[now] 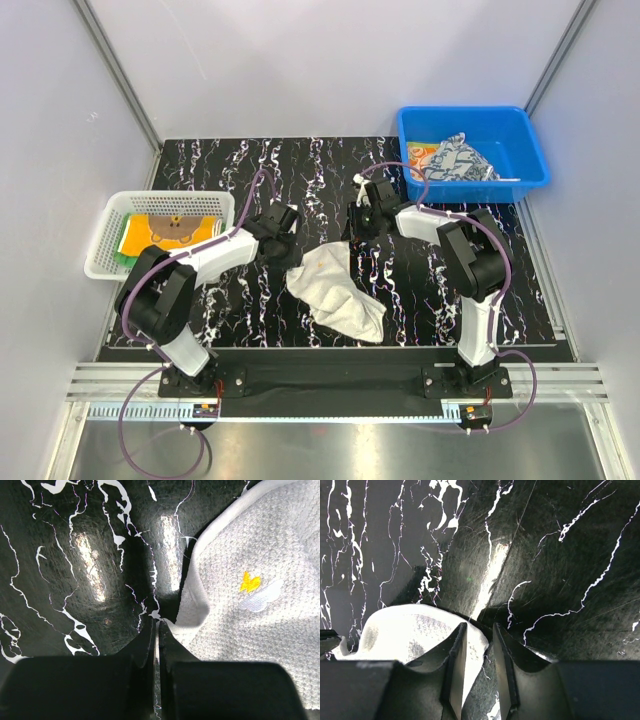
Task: Fold and stack the towels
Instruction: Flatten out the crumpled towel
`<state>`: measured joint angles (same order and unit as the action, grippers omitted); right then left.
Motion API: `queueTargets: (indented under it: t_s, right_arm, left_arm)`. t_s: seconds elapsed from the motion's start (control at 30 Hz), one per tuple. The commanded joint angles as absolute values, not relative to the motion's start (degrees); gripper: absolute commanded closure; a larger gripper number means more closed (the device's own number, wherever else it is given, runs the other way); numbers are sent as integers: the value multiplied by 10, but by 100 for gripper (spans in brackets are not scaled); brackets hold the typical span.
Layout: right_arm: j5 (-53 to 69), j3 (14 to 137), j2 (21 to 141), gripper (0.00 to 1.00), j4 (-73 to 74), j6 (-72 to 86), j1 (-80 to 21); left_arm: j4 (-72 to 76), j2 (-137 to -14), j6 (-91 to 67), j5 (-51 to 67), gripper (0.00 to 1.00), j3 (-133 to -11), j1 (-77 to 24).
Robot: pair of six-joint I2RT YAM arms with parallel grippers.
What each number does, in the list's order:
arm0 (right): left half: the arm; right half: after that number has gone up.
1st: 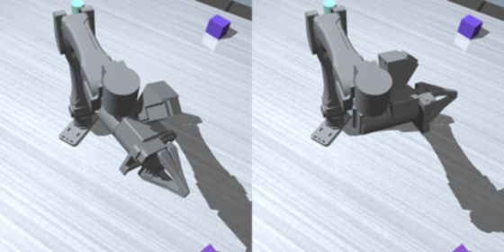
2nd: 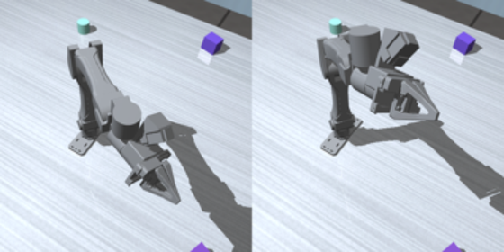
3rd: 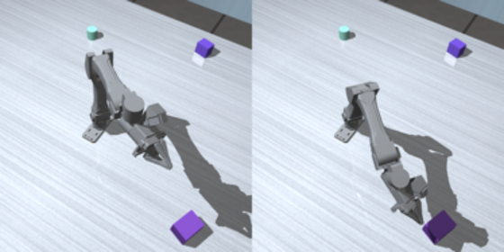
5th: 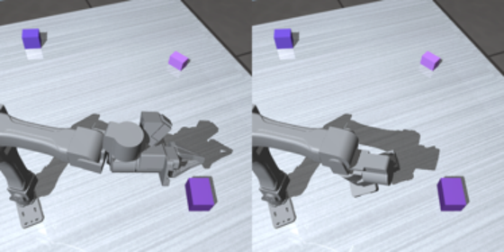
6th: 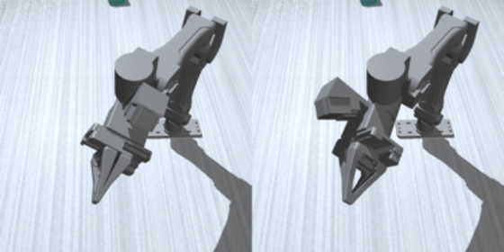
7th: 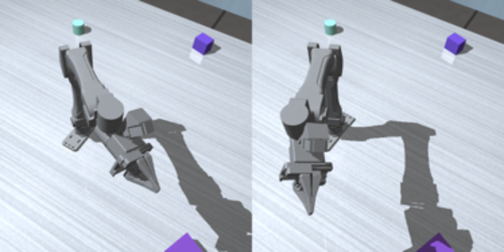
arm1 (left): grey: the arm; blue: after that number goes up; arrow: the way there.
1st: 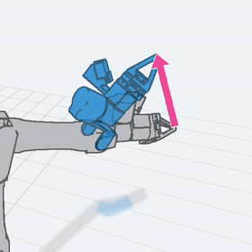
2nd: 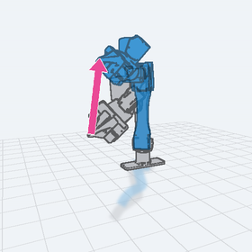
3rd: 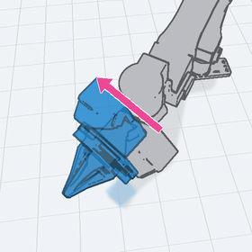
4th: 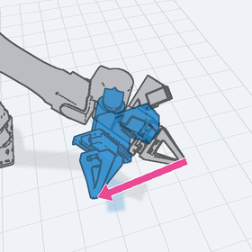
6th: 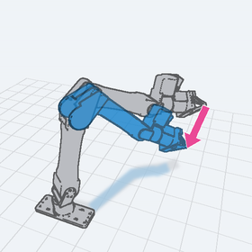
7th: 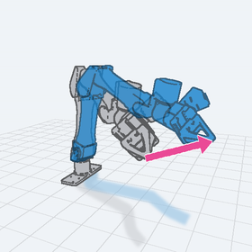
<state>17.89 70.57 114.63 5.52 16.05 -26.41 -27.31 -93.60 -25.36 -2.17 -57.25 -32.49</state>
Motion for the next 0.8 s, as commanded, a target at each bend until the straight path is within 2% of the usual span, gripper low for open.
queueTargets:
  t_s: [0.0, 0.6, 0.77]
  right_arm:
    - [168, 702, 1165, 67, 79, 139, -277]
    - [192, 642, 1135, 64, 76, 147, -280]
    - [196, 628, 1135, 67, 64, 155, -281]
  left_arm:
    - [-256, -923, -254, -18, 100, -584, -323]
    - [-264, -925, -254, -17, 100, -594, -323]
    - [-268, -925, -254, -19, 100, -595, -323]
